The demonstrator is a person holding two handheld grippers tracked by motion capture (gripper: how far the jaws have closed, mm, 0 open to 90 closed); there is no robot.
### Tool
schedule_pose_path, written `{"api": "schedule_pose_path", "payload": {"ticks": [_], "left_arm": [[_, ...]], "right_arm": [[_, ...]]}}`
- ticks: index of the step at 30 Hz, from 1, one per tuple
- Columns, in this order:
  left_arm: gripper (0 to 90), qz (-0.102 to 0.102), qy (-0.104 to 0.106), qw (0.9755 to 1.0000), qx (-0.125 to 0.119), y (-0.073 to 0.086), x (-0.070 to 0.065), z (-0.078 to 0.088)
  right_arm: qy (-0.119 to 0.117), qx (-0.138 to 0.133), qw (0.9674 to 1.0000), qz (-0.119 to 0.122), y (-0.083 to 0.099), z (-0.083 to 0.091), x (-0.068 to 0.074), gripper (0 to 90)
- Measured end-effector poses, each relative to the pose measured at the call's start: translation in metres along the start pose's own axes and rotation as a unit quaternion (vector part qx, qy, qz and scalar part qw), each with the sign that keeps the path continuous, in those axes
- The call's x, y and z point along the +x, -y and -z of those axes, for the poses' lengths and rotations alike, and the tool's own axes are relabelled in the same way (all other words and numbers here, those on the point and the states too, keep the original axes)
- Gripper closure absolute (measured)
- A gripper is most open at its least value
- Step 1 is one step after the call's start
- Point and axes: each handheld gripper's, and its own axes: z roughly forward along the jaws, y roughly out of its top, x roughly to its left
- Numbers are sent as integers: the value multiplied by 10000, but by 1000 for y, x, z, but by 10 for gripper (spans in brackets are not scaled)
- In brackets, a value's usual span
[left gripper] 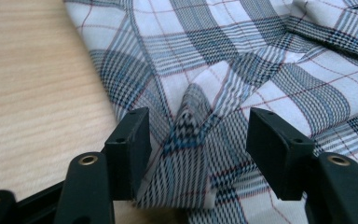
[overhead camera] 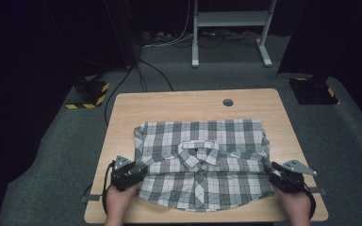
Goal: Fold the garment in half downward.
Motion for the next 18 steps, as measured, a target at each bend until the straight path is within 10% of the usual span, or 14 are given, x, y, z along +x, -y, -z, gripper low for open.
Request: {"api": "schedule_pose_path", "payload": {"ticks": [10,18], "left_arm": [[389,-267,109,9994,178,-20,-11,-13],[703,-137,234,9992,300,-23,-5,-18]], "right_arm": [[-217,143,9996,112,-25,-23,-1,554],[-343,615,9973,219,-35,-40,-1,770]]}}
